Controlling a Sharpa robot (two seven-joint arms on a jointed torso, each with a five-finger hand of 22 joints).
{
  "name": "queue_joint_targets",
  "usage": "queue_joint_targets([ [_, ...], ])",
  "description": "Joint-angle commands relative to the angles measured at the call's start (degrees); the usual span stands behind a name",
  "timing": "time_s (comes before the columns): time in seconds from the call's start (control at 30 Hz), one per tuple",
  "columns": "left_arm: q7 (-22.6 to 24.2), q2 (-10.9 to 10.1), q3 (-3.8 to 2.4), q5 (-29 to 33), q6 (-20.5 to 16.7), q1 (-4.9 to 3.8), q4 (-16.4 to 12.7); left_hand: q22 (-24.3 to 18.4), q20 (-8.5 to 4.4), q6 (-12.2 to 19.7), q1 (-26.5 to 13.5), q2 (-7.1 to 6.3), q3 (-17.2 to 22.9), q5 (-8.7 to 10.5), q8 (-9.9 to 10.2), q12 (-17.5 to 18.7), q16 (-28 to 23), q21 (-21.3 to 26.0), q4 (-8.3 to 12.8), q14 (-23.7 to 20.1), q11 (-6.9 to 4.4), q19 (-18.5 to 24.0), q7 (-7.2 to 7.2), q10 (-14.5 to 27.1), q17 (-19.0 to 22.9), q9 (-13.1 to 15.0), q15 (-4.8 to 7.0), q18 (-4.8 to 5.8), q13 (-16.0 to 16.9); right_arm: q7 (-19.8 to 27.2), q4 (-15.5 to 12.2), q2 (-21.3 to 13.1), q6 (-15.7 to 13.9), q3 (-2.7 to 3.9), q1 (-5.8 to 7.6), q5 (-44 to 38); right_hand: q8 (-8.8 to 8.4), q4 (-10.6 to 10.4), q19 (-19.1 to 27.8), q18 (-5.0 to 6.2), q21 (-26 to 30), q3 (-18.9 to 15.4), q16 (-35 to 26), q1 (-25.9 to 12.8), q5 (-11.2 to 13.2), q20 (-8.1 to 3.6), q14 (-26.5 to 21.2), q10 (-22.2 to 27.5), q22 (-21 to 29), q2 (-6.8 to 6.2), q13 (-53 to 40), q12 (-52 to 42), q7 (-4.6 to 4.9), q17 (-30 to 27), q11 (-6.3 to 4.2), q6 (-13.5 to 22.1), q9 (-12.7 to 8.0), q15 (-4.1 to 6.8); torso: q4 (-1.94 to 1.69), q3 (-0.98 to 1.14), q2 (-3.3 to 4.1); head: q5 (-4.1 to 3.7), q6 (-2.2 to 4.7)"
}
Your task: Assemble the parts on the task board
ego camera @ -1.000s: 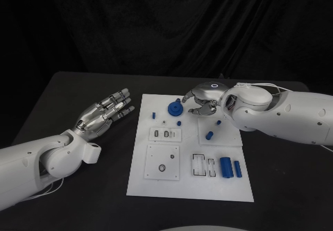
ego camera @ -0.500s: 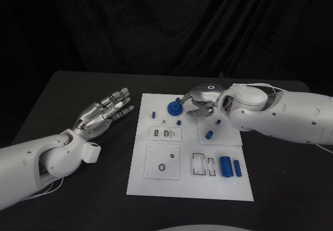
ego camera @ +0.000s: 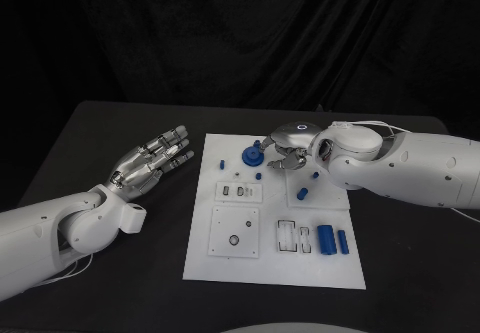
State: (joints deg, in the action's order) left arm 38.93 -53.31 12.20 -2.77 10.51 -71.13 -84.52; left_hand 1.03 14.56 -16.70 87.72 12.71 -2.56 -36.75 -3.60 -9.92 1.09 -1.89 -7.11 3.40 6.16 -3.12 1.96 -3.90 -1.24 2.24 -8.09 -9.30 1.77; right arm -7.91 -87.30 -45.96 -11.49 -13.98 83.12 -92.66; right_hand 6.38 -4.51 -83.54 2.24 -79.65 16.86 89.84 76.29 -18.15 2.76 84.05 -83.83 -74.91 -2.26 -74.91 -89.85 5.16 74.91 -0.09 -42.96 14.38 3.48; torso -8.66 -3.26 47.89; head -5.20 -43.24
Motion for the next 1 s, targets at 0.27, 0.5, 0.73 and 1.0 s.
queue_joint_targets([
  [0.27,3.0,0.0,-0.04,0.1,0.8,0.12,-0.1,0.1,0.42,0.1,-0.5,0.14,0.2,0.25,-0.3,-0.3,0.0,-0.1,-0.1,0.0,0.18,0.1,0.40,0.0,0.0,0.1,-0.53,-1.01,0.1,-0.3,-1.1,-2.2,-1.7,-0.14,-0.08,-0.3,0.41,-0.4,0.1,0.73,0.4,0.0,0.2,-0.5,-0.1,0.16,5.9,-6.2,-9.2,0.08,-15.1,-0.2,0.21,15.1,0.18,-1.1,0.2,-0.07,0.02,0.01,0.02,0.10,0.04],
  [0.5,3.0,-0.1,-0.04,0.1,0.6,0.13,-0.1,0.1,0.43,0.1,-0.5,0.19,0.3,0.25,-0.3,-0.3,0.0,-0.2,0.0,0.0,0.19,0.1,0.46,0.0,0.0,0.1,-0.55,-1.01,0.1,-2.0,-5.0,-6.9,-3.5,-0.14,2.78,-0.1,0.08,-1.1,0.0,0.71,0.3,-0.5,0.2,-1.3,1.0,0.27,5.9,-6.2,-9.2,-0.15,-15.1,-0.2,0.17,15.1,0.22,-1.3,-0.1,-0.15,0.08,0.03,0.03,-0.05,0.19],
  [0.73,2.9,-0.2,-0.04,0.1,0.5,0.13,-0.3,0.1,0.44,0.0,-0.6,0.19,0.4,0.25,-0.4,-0.4,0.0,-0.2,0.0,0.1,0.20,0.1,0.48,0.0,0.0,0.1,-0.54,-1.01,0.1,-3.8,-9.5,-13.1,-4.5,-0.17,5.21,0.9,0.07,-2.0,-0.3,0.60,0.0,-1.3,0.2,-2.0,3.7,0.27,5.9,-6.2,-9.5,-0.35,-15.1,-0.2,0.11,15.1,0.16,-2.5,-0.3,-0.10,0.11,0.03,0.01,-0.47,0.31],
  [1.0,2.9,0.1,-0.04,0.1,0.6,0.13,-0.4,0.1,0.44,0.0,-0.6,0.18,0.4,0.25,-0.4,-0.4,0.0,-0.2,0.0,0.1,0.20,0.1,0.49,0.0,0.0,0.1,-0.55,-1.02,0.1,-4.1,-11.5,-19.6,-4.9,-0.26,5.38,1.2,1.14,-3.3,-1.0,0.32,-0.9,-2.3,0.2,-2.2,6.2,0.17,5.9,-6.2,-10.2,-0.43,-15.1,-0.2,-0.04,15.1,0.03,-6.5,0.0,0.02,0.14,0.03,0.01,-0.55,-0.13],
])
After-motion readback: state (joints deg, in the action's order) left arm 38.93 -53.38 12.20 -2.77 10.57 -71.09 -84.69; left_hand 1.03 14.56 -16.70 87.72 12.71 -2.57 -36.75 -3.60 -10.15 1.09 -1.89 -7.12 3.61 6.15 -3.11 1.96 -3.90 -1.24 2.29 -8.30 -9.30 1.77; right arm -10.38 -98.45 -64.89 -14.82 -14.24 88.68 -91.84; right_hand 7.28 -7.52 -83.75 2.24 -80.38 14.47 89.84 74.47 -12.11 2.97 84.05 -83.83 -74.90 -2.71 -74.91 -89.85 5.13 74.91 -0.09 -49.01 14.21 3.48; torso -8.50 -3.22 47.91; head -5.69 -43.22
